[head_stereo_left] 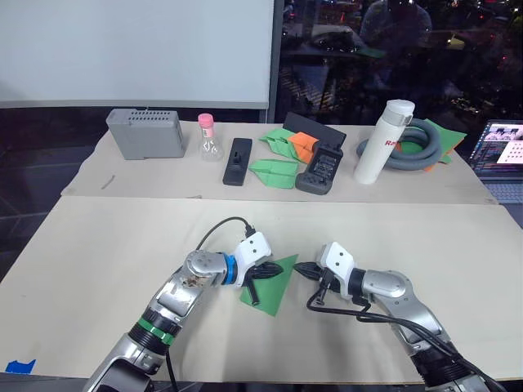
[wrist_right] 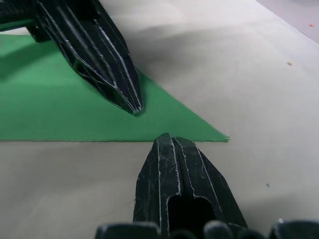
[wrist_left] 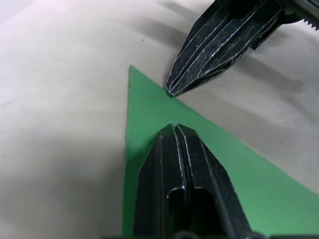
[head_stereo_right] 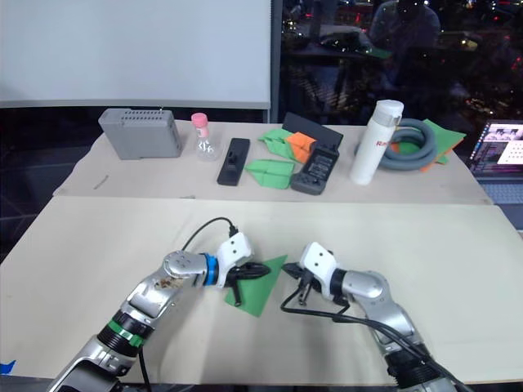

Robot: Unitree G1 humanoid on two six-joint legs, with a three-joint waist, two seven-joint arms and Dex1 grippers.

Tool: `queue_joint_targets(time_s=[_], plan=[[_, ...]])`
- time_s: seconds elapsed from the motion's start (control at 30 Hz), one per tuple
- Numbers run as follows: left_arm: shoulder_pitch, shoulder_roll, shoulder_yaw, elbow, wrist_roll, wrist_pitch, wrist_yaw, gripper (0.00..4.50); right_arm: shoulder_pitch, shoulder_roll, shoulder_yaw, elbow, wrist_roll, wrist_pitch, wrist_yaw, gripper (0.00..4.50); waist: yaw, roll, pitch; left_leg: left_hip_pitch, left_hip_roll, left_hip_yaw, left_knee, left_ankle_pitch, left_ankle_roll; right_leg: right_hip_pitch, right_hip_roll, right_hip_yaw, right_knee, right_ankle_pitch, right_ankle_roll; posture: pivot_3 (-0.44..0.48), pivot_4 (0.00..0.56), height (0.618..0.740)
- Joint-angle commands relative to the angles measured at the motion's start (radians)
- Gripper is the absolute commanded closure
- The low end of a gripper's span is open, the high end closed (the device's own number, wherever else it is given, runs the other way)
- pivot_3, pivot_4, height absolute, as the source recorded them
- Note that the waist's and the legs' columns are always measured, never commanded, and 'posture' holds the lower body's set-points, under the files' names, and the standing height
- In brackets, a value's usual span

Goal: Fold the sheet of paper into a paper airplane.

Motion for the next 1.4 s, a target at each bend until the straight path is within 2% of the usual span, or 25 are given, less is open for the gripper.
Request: queue_joint_targets(time_s=[0.03,0.4,0.63,0.9,1.07,1.2,1.4], plan=[[0.015,0.0,-0.03,0.017,0.02,0.011,-0.006,4.47,0.037,-0.009,0.058,-0.014,-0.014,0.0,0.04,4.5,0.0,0.0,0.0,0.0,0.0,0.0,0.0,0.0,0.0,0.0,0.0,0.0,0.0,0.0,0.0,0.0,0.15,0.74],[0.017,0.006,-0.035,0.016,0.021,0.015,-0.012,4.47,0.019,-0.002,0.068,-0.051,-0.057,-0.028,0.016,4.5,-0.001,0.0,0.0,0.0,0.0,0.0,0.0,0.0,0.0,0.0,0.0,0.0,0.0,0.0,0.0,0.0,0.15,0.74],[0.017,0.006,-0.031,0.016,0.024,0.013,-0.008,4.47,-0.032,-0.016,-0.01,-0.062,-0.041,0.005,-0.018,4.5,-0.006,0.0,0.0,0.0,0.0,0.0,0.0,0.0,-0.001,0.0,0.001,0.0,0.0,0.0,0.0,0.0,0.15,0.74],[0.016,-0.005,-0.031,0.023,0.024,0.01,0.001,4.47,-0.104,0.007,0.036,0.057,-0.061,-0.024,-0.001,4.5,-0.002,0.0,0.0,-0.001,0.0,0.0,0.0,0.0,-0.001,-0.001,0.0,0.0,0.0,0.0,0.0,0.0,0.15,0.74],[0.016,-0.006,-0.027,0.021,0.024,0.011,0.005,4.47,-0.078,-0.012,0.058,0.069,-0.062,-0.035,0.034,4.5,-0.001,0.0,0.0,0.0,0.0,0.0,0.0,0.0,-0.001,0.0,0.0,0.0,0.0,0.0,0.0,0.0,0.15,0.74],[0.024,0.0,-0.019,0.018,0.022,0.01,0.007,4.47,-0.01,-0.041,0.052,0.004,-0.034,-0.047,0.067,4.5,0.0,0.0,0.0,0.0,0.0,0.0,0.0,0.0,0.0,0.0,0.0,0.0,0.0,0.0,0.0,0.0,0.15,0.74],[0.017,0.012,-0.028,0.044,0.027,-0.016,-0.019,4.47,0.01,-0.031,0.085,-0.043,-0.036,-0.008,0.071,4.5,0.0,0.0,0.0,0.0,0.0,0.0,0.0,0.0,0.0,0.0,0.0,0.0,0.0,0.0,0.0,0.0,0.15,0.74]])
